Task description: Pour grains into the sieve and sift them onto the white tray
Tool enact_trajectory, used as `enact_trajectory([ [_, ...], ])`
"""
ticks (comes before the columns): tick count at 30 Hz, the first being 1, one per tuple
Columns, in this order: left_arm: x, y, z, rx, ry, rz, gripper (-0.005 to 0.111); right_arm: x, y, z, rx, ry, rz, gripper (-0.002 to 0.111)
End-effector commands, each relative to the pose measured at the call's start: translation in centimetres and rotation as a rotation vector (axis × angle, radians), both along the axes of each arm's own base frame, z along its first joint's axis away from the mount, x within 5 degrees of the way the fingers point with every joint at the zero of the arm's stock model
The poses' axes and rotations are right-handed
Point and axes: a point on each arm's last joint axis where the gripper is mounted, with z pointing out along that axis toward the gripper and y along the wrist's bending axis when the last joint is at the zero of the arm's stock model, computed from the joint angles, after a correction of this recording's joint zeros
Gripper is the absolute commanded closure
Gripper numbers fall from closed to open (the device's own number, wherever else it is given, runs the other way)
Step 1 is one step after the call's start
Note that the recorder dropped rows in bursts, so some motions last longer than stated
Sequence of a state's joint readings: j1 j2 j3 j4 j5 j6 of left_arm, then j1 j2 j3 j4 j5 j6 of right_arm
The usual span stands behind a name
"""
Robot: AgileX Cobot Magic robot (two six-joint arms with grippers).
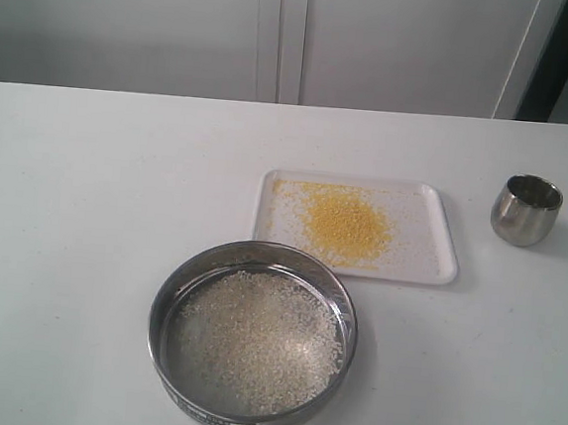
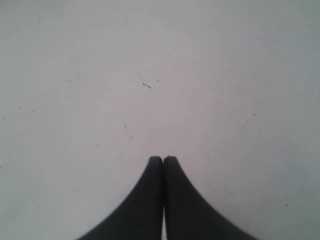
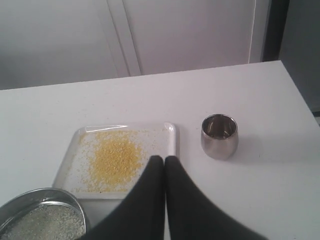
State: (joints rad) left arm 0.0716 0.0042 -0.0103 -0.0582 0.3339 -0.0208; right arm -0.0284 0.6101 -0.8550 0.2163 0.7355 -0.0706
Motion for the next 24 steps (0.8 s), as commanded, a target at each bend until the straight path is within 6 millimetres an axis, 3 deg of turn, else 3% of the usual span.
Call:
enact_trajectory([
  [1,0.0,0.0,-0.3,-0.009,0.008,0.001,0.107,-1.6,0.1,0.2,-0.034,-0.084,0.013,0.108],
  [11,0.0,0.0,-0.3,-0.009,0.008,0.001,0.107,-5.8,0.0,-0.8,-0.033,-0.229,0.011,0.108],
  [24,0.0,0.0,-0.3,-0.009,0.008,0.001,0.107,-9.0,0.0,-0.9,-0.031,-0.325,0.015,0.108],
])
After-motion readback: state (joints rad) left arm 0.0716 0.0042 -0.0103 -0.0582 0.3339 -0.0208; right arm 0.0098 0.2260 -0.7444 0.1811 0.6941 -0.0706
